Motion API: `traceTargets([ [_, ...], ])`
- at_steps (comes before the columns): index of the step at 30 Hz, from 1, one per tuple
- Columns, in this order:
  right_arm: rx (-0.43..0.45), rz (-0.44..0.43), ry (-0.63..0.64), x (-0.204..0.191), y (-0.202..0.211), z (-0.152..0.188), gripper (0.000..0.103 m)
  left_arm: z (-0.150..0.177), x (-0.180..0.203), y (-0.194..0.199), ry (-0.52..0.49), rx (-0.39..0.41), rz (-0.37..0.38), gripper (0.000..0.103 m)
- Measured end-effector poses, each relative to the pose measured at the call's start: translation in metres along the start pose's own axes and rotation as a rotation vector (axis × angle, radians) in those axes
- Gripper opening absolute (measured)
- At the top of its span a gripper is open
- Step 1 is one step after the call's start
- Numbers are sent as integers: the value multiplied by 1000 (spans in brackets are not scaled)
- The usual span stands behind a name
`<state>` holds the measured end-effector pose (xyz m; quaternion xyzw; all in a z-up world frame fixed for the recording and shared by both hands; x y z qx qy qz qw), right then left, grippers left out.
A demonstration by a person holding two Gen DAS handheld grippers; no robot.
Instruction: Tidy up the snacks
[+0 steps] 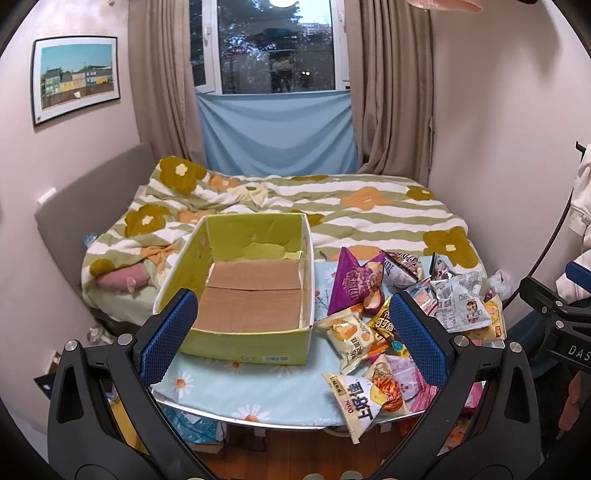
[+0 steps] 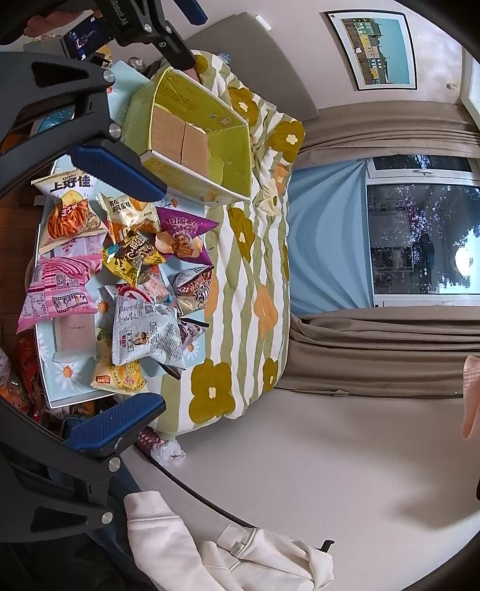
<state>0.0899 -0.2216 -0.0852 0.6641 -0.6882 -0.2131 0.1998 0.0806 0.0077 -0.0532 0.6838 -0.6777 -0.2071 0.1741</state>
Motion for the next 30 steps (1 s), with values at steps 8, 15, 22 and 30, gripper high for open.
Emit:
traceTargets([
  [8,-4,-5,1,-1,0,1,103,1,1,-1,1,-8,2,103],
  [15,-3,-3,0,-2,0,2,103,2,2,-1,2,-9,2,103],
  [22,-2,-3,1,-2,-1,2,103,2,3,-2,1,-9,5,103],
  [30,-3,-4,1,-2,0,2,103,2,3,-3,4,-13,4,103],
])
Point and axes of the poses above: each gripper's, at about its wrist camera, not at the fingertips, and y roughly against the way its jaws point, x to its right, z to its underside, the point moved 10 cm from there along -y, roughly the way its jaws point, and after that the axes turned 2 degrees about x, right-handed, at the moved point
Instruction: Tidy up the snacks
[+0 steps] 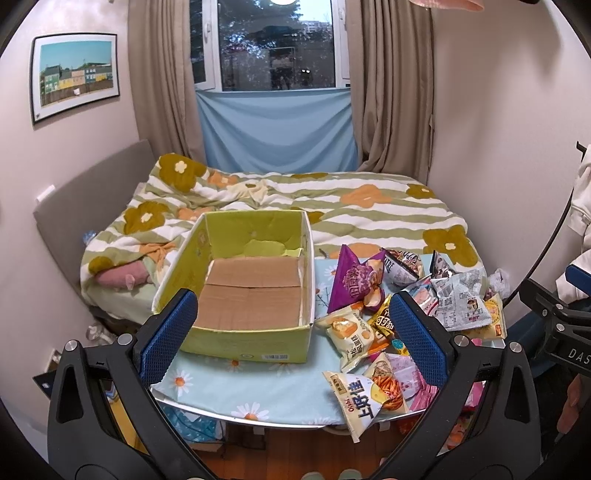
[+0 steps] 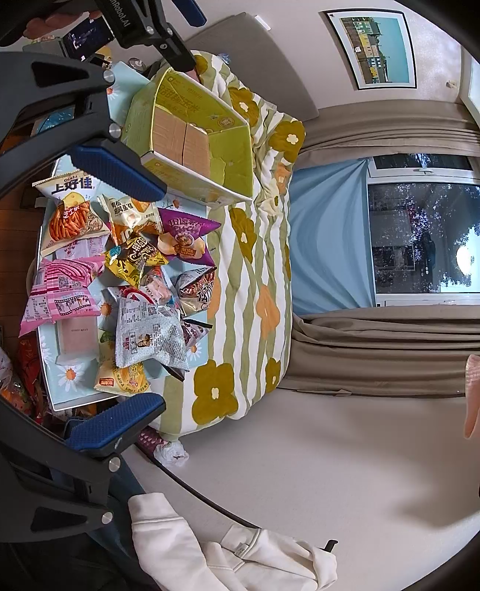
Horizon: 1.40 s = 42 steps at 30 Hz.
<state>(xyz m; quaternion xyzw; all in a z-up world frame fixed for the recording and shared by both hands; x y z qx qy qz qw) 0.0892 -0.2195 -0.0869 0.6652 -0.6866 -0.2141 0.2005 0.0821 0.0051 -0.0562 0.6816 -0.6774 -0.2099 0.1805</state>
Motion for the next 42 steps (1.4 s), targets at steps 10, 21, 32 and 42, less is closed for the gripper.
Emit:
traceTargets([
  [10,1,-2,-2,0,0,0,103,0,-2,-1,2,-2,-2,103],
  [21,1,-1,-2,-1,1,1,103,1,-3,-2,2,-2,-4,103],
  [32,0,-2,-3,0,1,-1,103,1,-4,-4,7,-4,0,103],
  [42,-86,5,-62,9,-13,22,103,36,14,-45,4,-183,149,103],
])
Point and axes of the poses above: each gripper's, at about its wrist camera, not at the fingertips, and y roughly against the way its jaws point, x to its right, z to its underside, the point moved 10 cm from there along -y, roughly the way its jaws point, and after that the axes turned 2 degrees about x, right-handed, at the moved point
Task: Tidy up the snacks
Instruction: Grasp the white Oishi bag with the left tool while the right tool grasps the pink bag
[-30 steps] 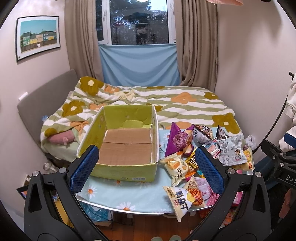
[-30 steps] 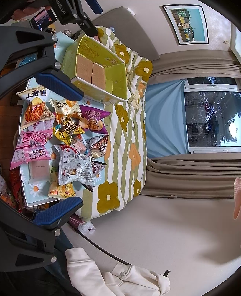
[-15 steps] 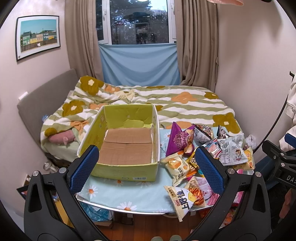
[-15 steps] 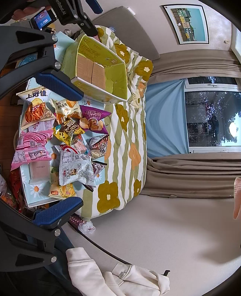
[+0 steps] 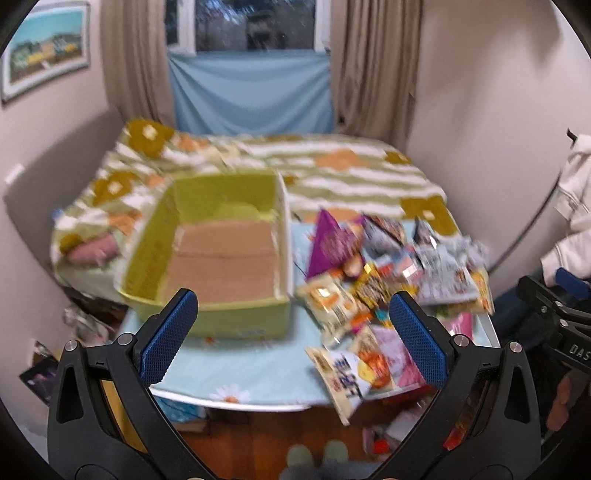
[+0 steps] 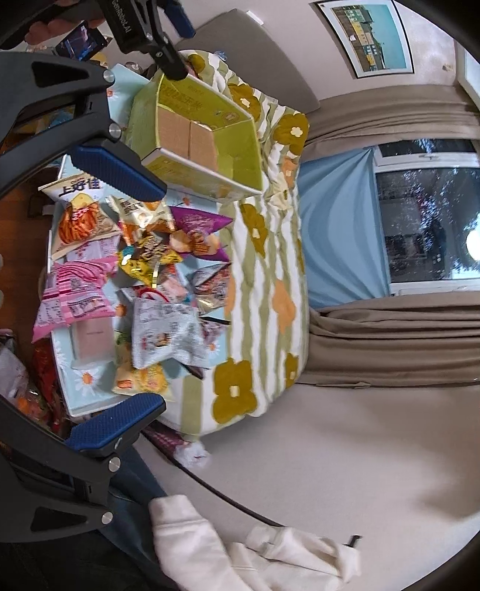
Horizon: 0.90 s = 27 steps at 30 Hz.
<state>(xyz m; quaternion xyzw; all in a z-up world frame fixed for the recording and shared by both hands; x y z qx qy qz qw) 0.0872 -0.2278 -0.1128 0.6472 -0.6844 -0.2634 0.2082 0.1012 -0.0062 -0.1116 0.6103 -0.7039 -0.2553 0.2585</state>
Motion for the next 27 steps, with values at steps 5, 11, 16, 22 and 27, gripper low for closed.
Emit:
traceTargets([
  [5,-85,3,-18,9,-31,37,103,41,16,-45,25,-115,69,103],
  [11,-188,-89,-18,12,-73,83,103,88,45,-96,82,-235,140,103],
  [16,-233,-161,50,4,-99,110,103,115,61,-129,117,-289,144,103],
  [22,-269,-213,118,1,-125,129,98,143,72,-161,155,-350,139,95],
  [27,-304,-265,139,-3,-141,139,90,150,76,-167,164,-362,137,83],
])
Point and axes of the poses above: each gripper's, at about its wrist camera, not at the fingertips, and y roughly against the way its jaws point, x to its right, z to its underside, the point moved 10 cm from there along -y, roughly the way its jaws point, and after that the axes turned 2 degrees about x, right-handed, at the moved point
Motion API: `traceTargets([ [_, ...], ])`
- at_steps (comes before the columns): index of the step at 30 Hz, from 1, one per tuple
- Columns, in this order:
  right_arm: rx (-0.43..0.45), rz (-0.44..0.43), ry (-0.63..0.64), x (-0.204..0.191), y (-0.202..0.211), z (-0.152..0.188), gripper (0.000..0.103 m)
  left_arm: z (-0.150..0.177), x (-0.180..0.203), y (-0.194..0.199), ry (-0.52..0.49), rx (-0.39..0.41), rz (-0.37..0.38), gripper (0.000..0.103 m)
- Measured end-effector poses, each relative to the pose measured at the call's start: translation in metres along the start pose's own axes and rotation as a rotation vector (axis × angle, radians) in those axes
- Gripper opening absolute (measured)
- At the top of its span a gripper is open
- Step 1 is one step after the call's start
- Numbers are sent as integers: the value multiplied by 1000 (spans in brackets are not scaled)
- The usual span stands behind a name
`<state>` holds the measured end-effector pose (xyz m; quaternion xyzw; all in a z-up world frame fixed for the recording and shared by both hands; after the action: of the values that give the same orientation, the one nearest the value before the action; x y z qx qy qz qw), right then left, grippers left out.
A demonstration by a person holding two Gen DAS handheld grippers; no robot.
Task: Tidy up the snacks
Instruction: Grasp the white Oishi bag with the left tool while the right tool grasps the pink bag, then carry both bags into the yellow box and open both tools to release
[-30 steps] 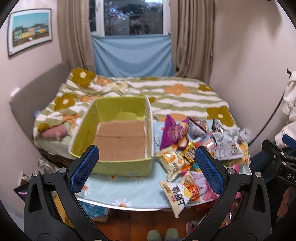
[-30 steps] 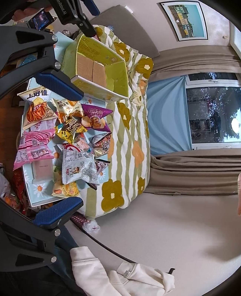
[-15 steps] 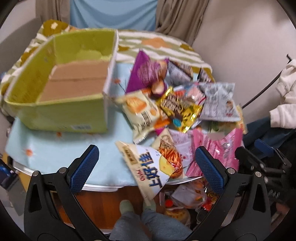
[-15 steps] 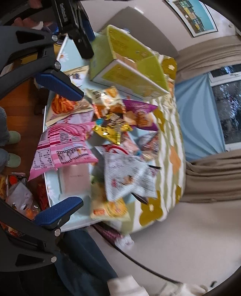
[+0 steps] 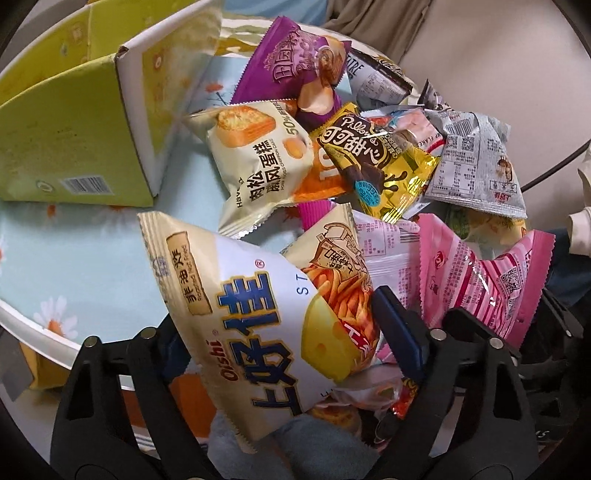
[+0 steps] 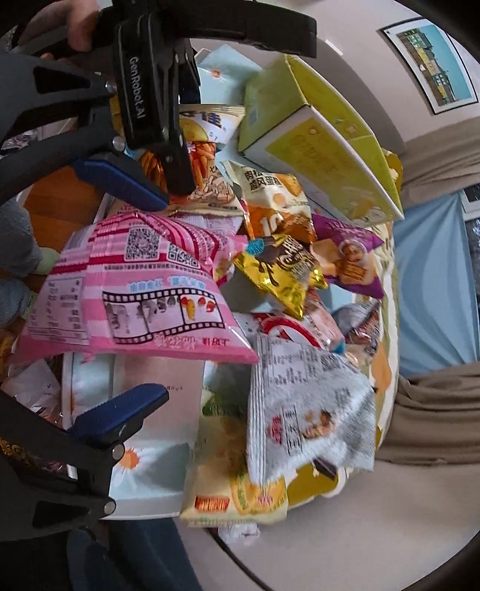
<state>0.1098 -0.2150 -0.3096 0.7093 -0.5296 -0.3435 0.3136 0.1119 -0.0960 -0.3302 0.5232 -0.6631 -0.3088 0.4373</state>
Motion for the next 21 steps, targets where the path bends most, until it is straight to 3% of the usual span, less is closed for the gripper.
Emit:
traceTargets([
  [8,-33,-55,43,-6,-20,1,78,-1,-5,4,21,10,-33,70],
  [21,-49,-85,64,-16,-24,-7,57,-2,-9,23,18,38,-57,62],
])
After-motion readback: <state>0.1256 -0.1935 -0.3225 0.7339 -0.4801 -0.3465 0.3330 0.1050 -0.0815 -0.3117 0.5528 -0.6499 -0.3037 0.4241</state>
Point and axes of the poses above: each gripper's, at about its wrist camera, not at the fingertips, and y roughly against the way its jaws point, x to its right, z to its underside, the point moved 10 cm from there along -y, roughly the way its jaws point, and after that the axes turned 2 degrees about x, right-handed, at the moved point
